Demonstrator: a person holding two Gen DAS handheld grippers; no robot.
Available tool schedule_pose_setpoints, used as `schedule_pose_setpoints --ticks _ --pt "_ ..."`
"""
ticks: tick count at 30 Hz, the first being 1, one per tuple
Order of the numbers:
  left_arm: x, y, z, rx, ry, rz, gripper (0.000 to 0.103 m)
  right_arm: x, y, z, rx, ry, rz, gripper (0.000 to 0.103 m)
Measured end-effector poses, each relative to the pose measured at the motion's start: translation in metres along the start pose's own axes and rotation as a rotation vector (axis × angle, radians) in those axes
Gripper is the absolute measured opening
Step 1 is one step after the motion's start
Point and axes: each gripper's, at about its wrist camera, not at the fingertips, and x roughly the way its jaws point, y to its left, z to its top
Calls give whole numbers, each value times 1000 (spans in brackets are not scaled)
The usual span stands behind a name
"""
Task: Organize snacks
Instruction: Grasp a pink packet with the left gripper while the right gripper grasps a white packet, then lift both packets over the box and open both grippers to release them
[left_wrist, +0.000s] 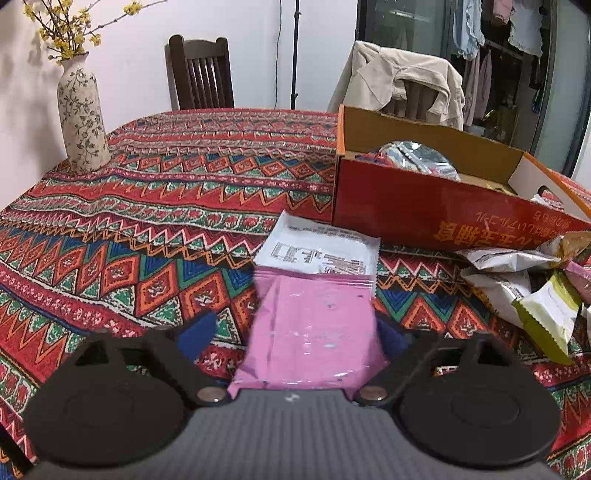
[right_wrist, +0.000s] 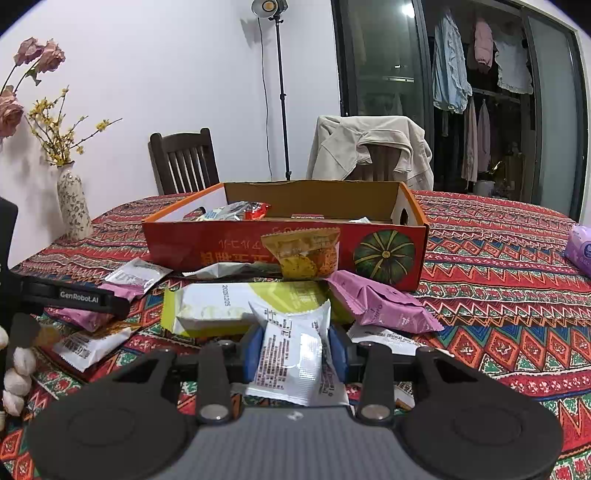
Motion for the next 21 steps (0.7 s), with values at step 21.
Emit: schedule_pose_setpoints --ticks 21 --pt "-58 6 1 -29 -148 -66 62 -30 11 8 -31 -66 1 38"
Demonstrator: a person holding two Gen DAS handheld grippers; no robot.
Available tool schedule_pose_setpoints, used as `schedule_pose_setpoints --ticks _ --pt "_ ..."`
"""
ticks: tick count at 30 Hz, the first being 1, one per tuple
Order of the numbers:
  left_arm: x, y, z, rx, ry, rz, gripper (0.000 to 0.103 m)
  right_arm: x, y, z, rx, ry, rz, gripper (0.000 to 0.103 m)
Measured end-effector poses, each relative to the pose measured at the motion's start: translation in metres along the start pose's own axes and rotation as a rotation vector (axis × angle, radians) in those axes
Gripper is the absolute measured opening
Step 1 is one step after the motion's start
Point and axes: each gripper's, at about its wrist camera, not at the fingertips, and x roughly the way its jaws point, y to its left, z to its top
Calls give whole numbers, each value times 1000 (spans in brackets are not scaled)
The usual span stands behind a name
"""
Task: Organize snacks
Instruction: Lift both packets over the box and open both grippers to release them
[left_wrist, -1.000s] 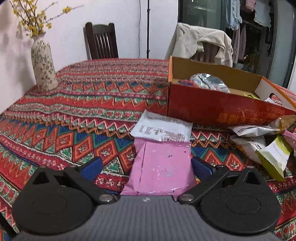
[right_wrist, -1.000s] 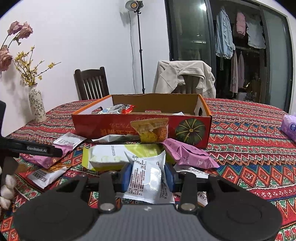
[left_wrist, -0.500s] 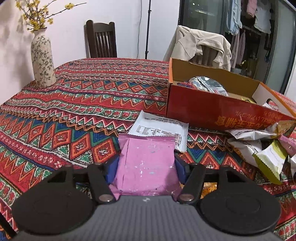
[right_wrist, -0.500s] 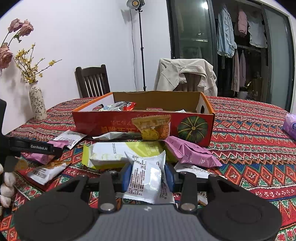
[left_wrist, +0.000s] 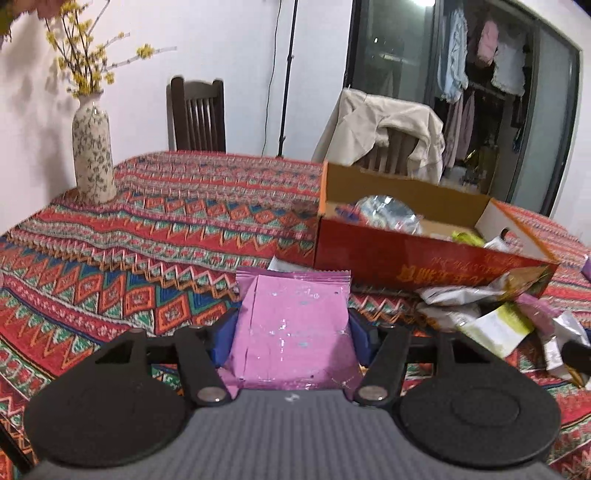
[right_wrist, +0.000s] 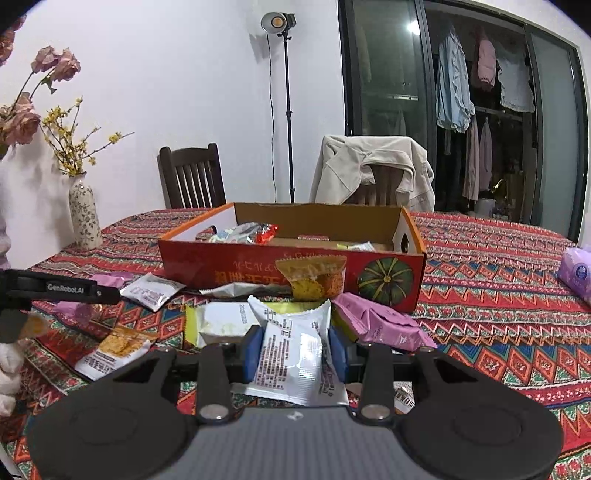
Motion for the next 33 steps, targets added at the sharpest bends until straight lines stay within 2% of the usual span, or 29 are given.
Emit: schedule_pose_setpoints --ticks 7,15,33 --pt "-23 -10 14 8 -69 -37 62 -13 5 13 -22 -48 -2 38" --pt "-29 -25 32 22 -123 -77 62 -11 5 34 -32 -97 -7 38" --pt "3 -68 72 67 -179 -129 62 33 -7 79 -47 -144 -24 38"
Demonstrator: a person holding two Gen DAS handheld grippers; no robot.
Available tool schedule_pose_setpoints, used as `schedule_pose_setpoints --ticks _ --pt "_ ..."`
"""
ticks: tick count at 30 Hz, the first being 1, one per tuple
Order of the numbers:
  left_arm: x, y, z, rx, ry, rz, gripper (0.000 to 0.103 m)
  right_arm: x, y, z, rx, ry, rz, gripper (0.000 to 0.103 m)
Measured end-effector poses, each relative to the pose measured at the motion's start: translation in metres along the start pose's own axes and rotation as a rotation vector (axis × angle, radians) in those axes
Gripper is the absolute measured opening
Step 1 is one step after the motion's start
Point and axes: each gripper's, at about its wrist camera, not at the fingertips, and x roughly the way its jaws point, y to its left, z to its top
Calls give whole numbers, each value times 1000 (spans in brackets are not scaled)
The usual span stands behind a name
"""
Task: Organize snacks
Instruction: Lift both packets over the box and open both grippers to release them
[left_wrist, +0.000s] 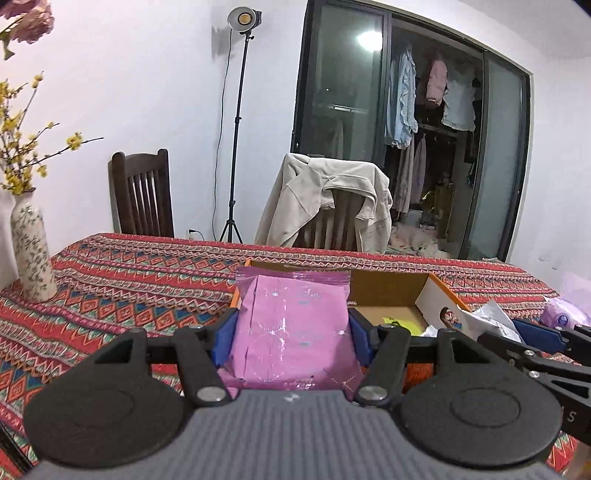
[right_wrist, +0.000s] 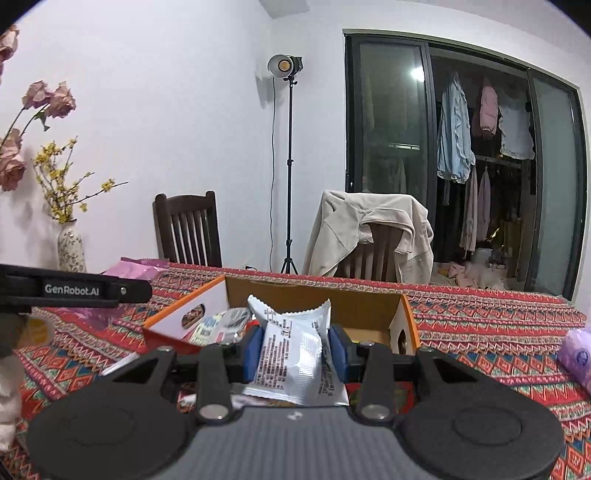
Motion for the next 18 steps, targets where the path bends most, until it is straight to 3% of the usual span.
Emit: schedule_pose_setpoints --ticks 12,18 --pt "64 -12 31 -1 -1 12 62 67 -26 29 39 3 -45 38" --pt "96 -11 28 -20 -9 21 62 98 -38 23 73 19 -51 38"
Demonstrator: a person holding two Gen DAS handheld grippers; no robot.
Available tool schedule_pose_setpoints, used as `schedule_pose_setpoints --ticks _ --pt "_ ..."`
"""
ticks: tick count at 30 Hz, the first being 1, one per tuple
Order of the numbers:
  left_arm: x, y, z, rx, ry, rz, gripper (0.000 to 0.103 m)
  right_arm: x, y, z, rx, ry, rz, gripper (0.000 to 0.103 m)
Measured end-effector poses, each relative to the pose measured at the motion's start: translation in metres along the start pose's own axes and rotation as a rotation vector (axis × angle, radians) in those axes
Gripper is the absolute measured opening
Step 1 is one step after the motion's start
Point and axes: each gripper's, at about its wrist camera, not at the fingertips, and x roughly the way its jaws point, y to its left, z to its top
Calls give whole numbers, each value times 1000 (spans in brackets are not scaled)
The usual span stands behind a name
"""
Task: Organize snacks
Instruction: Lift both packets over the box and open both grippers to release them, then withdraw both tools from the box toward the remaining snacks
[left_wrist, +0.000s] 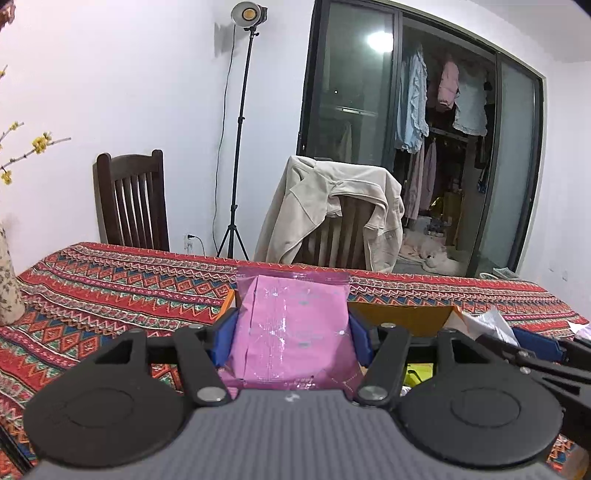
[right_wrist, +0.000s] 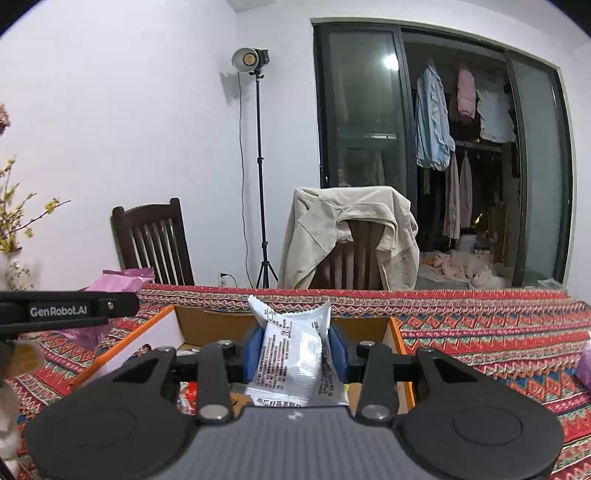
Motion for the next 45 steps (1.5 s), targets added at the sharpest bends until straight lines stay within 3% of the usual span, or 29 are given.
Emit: schedule_pose_setpoints --ticks 16,19,20,21,22,23,25,45 --pt "24 9 -20 31 38 19 63 23 -3 -21 -6 52 10 39" --pt "23 11 -21 23 33 16 70 25 -5 -23 5 65 1 47" --pt "23 11 -21 21 28 18 83 25 -6 -23 8 66 -1 52" --pt "22 12 -21 15 19 23 96 25 -7 -24 13 71 0 60" --pt "20 13 -21 8 8 28 102 26 -8 -24 18 71 0 75" --pt "18 14 -22 1 -6 31 103 24 -8 -25 21 69 1 91" --pt "17 14 -21 -2 -10 30 103 24 -8 -27 23 68 -2 103" --pt "11 14 -16 -15 -2 32 103 14 -7 -23 20 41 -30 103"
